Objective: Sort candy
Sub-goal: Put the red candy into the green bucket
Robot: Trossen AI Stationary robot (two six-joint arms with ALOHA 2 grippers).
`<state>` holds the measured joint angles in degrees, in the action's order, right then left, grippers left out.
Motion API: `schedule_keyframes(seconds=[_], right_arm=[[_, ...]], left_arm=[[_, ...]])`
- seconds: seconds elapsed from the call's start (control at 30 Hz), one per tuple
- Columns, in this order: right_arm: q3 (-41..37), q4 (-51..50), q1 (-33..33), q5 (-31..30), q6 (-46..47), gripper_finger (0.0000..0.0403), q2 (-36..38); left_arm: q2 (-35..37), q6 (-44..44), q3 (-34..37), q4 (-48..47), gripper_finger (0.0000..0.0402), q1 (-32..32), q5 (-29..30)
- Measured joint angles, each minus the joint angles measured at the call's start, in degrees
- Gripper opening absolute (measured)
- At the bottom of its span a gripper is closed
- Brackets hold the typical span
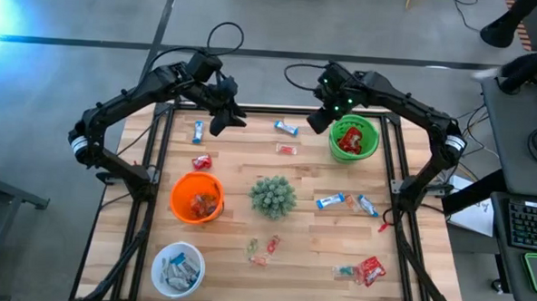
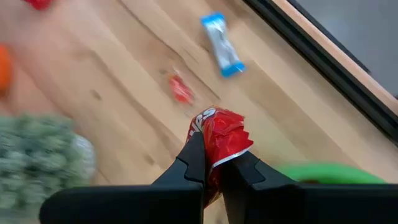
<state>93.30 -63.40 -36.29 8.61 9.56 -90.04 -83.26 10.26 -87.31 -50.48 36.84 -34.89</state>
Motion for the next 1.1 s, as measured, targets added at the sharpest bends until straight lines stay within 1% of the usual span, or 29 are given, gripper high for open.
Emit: schedule_keyframes(seconds=[0.23,0.37,0.43,0.63,0.7,0.83,0.9,1.0,1.1], right_arm=[[0.0,-8.2,-3.1,-2.4,-1.6,0.0013,0.0],[0.0,-13.2,-4.1,-7.4,-2.3,0.0013,0.0],[0.0,-15.4,-4.6,-8.7,-3.1,0.0013,0.0],[0.0,-19.9,-5.7,-8.7,-4.3,0.0013,0.0],[0.0,-21.7,-5.8,-8.7,-4.7,0.0013,0.0],[0.0,-24.1,-5.8,-8.8,-6.3,0.0013,0.0],[0.0,-24.4,-5.8,-8.8,-6.6,0.0013,0.0],[0.0,-24.7,-5.8,-10.5,-6.6,0.0027,0.0],[0.0,-25.3,-5.8,-11.8,-7.0,0.0055,0.0]], left_arm=[[0.0,0.0,0.0,0.0,0.0164,0.0,0.0],[0.0,0.0,0.0,-0.4,0.0164,0.0,0.0],[0.0,0.0,0.0,-0.6,0.0164,0.0,0.0],[0.0,1.2,0.0,-2.0,0.0164,0.0,0.3],[0.0,1.3,0.0,-2.6,0.0164,0.0,2.4],[0.0,1.3,0.0,-5.5,0.0164,0.0,8.3],[0.0,1.3,0.0,-6.8,0.0164,0.0,9.2],[0.0,2.6,0.0,-7.9,0.0164,0.0,9.0],[0.0,3.2,0.0,-8.0,0.0164,0.0,8.9]])
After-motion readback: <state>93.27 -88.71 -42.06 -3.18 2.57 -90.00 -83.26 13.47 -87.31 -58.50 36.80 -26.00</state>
